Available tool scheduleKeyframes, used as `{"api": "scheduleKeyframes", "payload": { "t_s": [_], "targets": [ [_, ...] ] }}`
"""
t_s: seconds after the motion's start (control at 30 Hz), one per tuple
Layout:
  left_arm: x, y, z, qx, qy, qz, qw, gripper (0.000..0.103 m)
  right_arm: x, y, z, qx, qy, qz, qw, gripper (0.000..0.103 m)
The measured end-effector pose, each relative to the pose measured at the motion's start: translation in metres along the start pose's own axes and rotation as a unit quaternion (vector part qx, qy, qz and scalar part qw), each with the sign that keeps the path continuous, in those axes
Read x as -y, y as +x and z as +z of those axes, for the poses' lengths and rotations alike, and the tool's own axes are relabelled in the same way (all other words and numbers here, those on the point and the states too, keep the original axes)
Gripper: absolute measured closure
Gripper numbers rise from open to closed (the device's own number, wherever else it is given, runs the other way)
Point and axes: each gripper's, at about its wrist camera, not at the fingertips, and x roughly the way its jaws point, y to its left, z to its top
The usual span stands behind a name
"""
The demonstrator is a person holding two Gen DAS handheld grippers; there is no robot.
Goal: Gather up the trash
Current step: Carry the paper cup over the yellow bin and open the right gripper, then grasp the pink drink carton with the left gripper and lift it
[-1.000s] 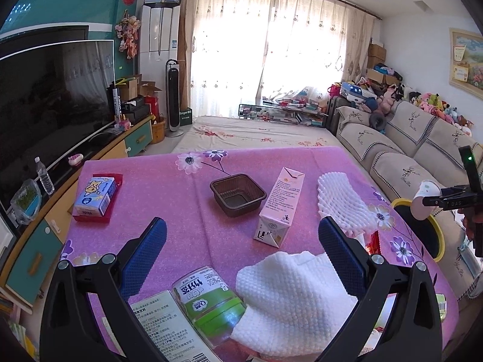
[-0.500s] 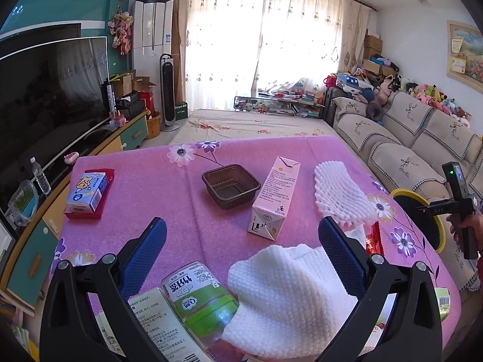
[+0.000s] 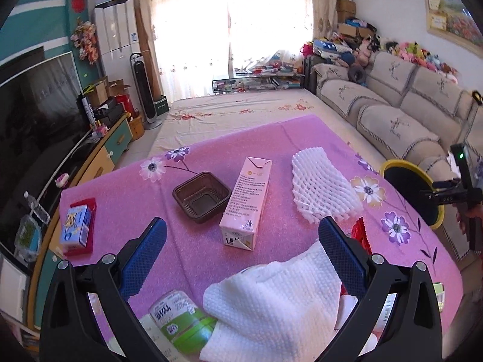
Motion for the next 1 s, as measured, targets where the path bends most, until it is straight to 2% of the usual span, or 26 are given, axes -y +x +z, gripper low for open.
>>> {"api": "scheduleKeyframes", "payload": {
  "t_s": [0.1, 0.17, 0.23, 0.3, 0.5, 0.63, 0.83, 1.0],
  "targets": [
    [0.009, 0.031, 0.012, -0.047, 0.040, -0.009, 0.9981, 0.004, 0.000, -0.007, -0.002, 0.007, -0.001, 0.006, 1.000, 0.009],
    [0.009, 0.054, 0.018, -0.083, 0.043, -0.018, 0.9954, 0.013, -0.002, -0.011, -0.003, 0.013, -0.002, 0.010, 1.000, 0.009],
    [0.006, 0.073, 0.022, -0.112, 0.037, -0.028, 0.9926, 0.026, -0.004, -0.015, -0.003, 0.016, -0.005, 0.013, 1.000, 0.009],
    [0.005, 0.086, 0.024, -0.130, 0.032, -0.032, 0.9904, 0.030, -0.007, -0.017, -0.003, 0.018, -0.009, 0.013, 1.000, 0.009],
    [0.012, 0.104, 0.026, -0.150, 0.039, -0.044, 0.9869, 0.045, -0.015, -0.022, -0.001, 0.021, -0.017, 0.016, 1.000, 0.009],
    [0.014, 0.115, 0.025, -0.167, 0.039, -0.049, 0.9840, 0.060, -0.016, -0.019, 0.000, 0.018, -0.018, 0.017, 1.000, 0.008],
    [0.018, 0.137, 0.024, -0.188, 0.039, -0.037, 0.9806, 0.062, -0.018, -0.017, -0.004, 0.014, -0.022, 0.017, 1.000, 0.008],
    [0.019, 0.137, 0.024, -0.183, 0.038, -0.027, 0.9820, 0.063, -0.014, -0.020, -0.009, 0.016, -0.021, 0.017, 1.000, 0.008]
  ]
}}
